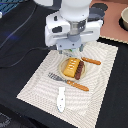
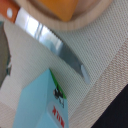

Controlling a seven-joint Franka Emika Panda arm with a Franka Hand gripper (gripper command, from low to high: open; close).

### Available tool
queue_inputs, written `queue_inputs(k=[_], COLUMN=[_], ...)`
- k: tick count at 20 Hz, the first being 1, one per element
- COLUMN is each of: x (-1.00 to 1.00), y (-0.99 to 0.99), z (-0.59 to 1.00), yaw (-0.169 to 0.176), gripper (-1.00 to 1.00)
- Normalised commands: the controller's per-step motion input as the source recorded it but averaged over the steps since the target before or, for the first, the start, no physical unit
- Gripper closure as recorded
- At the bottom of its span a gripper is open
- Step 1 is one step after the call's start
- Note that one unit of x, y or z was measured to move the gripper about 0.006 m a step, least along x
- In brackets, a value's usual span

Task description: Interact with the objects in diverse but meaningful ways.

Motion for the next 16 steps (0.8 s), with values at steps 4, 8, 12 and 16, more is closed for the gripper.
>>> queue_inputs(k=[4,8,12,16], x=[-0.60,-0.55,-0.53,-0.28], y=[0.45,0.43,0.33,0.22], z=[0.18,0.24,0.29,0.39], yaw=[0.123,0.172,0.218,0.223], gripper=[-1.00,-1.00,-1.00,-1.00])
